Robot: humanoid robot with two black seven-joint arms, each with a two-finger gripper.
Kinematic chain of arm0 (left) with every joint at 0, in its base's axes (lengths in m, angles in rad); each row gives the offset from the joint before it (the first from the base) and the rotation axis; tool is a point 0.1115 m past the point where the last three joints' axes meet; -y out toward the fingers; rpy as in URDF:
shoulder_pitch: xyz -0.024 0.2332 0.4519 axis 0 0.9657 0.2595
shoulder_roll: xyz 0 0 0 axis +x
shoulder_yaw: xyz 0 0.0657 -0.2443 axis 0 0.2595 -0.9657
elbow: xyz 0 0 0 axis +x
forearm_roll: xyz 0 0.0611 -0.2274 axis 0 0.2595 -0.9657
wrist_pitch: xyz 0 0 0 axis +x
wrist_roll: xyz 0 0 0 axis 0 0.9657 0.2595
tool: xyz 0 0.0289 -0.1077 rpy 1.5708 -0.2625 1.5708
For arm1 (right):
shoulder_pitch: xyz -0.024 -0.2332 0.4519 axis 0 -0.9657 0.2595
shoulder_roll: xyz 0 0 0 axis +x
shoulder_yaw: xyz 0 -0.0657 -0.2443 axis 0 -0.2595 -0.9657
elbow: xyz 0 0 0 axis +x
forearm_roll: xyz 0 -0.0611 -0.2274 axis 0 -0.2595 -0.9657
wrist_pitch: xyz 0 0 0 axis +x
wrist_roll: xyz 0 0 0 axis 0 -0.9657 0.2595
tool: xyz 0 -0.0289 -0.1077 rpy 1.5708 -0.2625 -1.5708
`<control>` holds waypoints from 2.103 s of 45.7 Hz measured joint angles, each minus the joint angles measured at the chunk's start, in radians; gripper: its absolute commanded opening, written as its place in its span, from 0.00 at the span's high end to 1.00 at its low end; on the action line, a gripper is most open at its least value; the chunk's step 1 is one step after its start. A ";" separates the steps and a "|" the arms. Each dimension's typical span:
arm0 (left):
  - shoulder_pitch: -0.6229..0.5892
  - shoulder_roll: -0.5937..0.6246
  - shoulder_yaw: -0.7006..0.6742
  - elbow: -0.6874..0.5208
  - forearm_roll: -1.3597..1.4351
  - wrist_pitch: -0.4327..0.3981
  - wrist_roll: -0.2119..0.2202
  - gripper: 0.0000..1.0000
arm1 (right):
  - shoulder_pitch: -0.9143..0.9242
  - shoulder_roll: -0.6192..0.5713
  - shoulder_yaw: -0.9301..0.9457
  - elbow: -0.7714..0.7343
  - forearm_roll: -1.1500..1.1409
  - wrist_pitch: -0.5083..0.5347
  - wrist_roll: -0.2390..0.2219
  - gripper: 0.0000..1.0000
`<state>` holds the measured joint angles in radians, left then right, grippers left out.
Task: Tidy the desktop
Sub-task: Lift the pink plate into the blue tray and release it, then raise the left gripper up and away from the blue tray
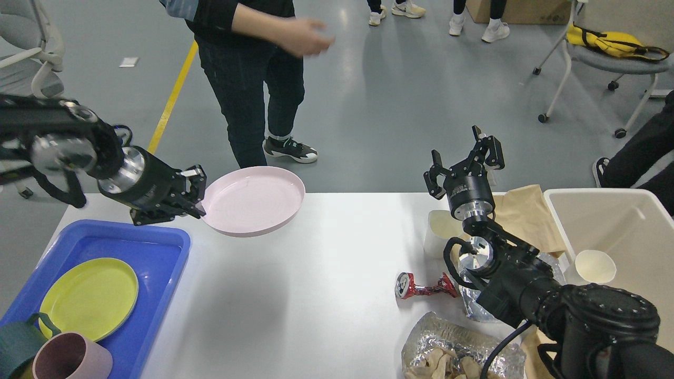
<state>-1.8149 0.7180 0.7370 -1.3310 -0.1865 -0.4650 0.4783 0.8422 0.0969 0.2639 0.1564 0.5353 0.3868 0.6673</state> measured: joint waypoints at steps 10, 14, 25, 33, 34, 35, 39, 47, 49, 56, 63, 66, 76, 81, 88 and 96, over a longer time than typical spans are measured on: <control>-0.058 0.104 0.010 0.005 0.113 -0.127 0.030 1.00 | 0.000 0.000 0.000 0.000 0.000 0.000 0.000 0.00; -0.030 0.121 0.056 0.011 0.169 -0.119 0.025 1.00 | 0.000 0.000 0.000 0.000 0.000 0.000 0.000 0.00; 0.178 0.141 0.166 0.049 0.247 0.121 -0.019 1.00 | 0.000 0.000 0.000 0.000 0.000 0.000 0.000 0.00; 0.357 0.141 0.184 0.072 0.277 0.288 -0.065 1.00 | 0.000 0.000 0.000 0.000 0.000 0.000 0.000 0.00; 0.375 0.141 0.185 0.075 0.277 0.302 -0.070 1.00 | 0.000 0.000 0.000 0.000 0.000 0.000 0.000 0.00; 0.396 0.141 0.186 0.080 0.278 0.318 -0.077 1.00 | 0.000 0.000 0.000 0.000 0.000 0.000 0.000 0.00; 0.454 0.141 0.187 0.103 0.278 0.366 -0.099 1.00 | 0.000 0.000 0.000 0.000 0.000 0.000 0.000 0.00; 0.541 0.140 0.188 0.145 0.277 0.409 -0.130 0.99 | 0.000 0.000 0.000 0.000 0.000 0.000 0.000 0.00; 0.550 0.140 0.188 0.150 0.276 0.411 -0.132 0.99 | 0.000 0.000 0.000 0.000 0.000 0.000 0.000 0.00; 0.557 0.146 0.187 0.167 0.272 0.414 -0.133 0.97 | 0.000 0.000 0.000 0.000 0.000 0.000 0.000 0.00; 0.558 0.146 0.187 0.207 0.261 0.414 -0.132 0.68 | 0.000 0.000 0.000 0.000 0.000 0.000 0.000 0.00; 0.559 0.145 0.187 0.219 0.259 0.413 -0.128 0.54 | 0.000 0.000 0.000 0.000 0.000 0.000 0.000 0.00; 0.560 0.145 0.186 0.252 0.227 0.412 -0.124 0.17 | 0.000 0.000 0.000 0.000 0.000 0.000 0.000 0.00; 0.559 0.143 0.186 0.263 0.209 0.411 -0.124 0.06 | 0.000 0.000 0.000 0.000 0.000 0.000 0.000 0.00; 0.547 0.141 0.176 0.264 0.204 0.400 -0.114 0.04 | 0.000 0.000 0.000 0.000 0.000 0.000 0.000 0.00; 0.485 0.152 0.133 0.260 0.202 0.349 -0.050 0.04 | 0.000 0.000 0.000 0.000 0.000 0.000 0.000 0.00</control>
<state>-1.3303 0.8698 0.8699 -1.0706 0.0154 -0.1156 0.4286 0.8422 0.0967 0.2638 0.1565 0.5354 0.3869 0.6674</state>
